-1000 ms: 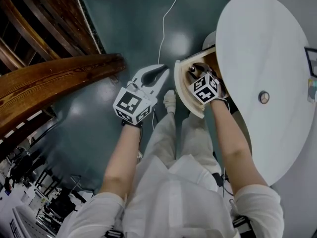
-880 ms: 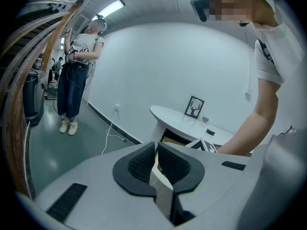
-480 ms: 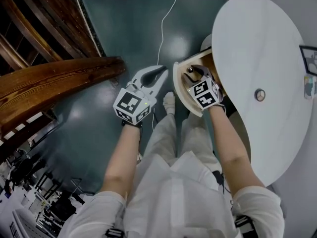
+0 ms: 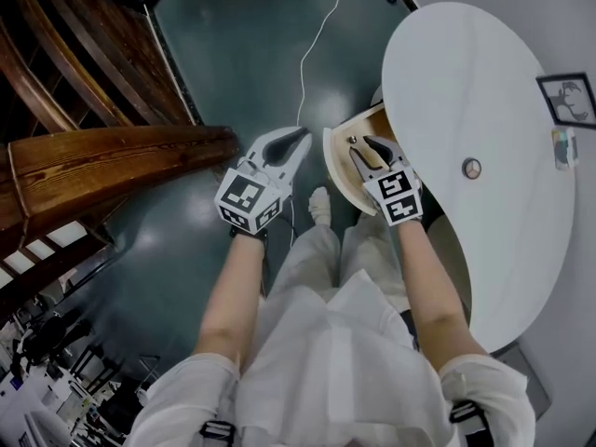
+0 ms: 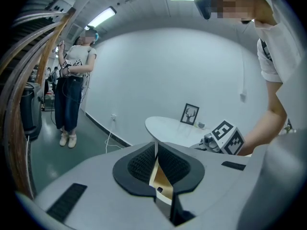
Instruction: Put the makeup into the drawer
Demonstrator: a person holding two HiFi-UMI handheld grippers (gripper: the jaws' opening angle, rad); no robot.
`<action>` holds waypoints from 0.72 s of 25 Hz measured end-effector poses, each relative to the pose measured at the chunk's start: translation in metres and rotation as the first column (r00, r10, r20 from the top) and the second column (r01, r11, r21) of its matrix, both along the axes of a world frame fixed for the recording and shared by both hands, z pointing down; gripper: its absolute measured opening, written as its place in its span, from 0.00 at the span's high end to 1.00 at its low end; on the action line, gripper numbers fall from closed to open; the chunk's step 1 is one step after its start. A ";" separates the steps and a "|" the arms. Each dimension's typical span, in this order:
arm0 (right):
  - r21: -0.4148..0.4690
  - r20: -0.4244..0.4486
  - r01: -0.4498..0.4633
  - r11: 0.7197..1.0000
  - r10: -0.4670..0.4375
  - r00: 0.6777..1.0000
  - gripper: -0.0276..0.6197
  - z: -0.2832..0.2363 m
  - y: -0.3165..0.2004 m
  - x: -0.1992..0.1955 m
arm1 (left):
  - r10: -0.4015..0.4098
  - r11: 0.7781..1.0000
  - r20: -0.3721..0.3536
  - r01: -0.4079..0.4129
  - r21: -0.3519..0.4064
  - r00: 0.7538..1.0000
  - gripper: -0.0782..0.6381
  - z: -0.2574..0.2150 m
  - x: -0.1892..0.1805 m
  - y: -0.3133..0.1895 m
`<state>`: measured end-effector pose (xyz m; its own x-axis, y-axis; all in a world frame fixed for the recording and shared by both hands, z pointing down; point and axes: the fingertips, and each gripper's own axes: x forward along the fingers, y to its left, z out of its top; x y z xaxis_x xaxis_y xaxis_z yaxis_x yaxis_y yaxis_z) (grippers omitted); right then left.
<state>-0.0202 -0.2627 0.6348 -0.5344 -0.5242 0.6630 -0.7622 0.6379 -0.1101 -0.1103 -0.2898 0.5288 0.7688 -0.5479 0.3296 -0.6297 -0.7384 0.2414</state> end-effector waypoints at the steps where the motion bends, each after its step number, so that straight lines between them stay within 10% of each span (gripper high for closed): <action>1: 0.015 0.010 -0.019 1.000 0.019 1.000 0.75 -0.012 0.002 0.004 | 0.001 1.000 -0.002 -0.001 0.008 1.000 0.87 -0.008 -0.001 0.001; 18: 0.312 0.084 -0.233 0.921 0.218 0.972 0.92 -0.201 0.043 0.073 | 0.024 0.979 -0.052 -0.013 0.201 0.998 0.87 -0.141 -0.017 0.025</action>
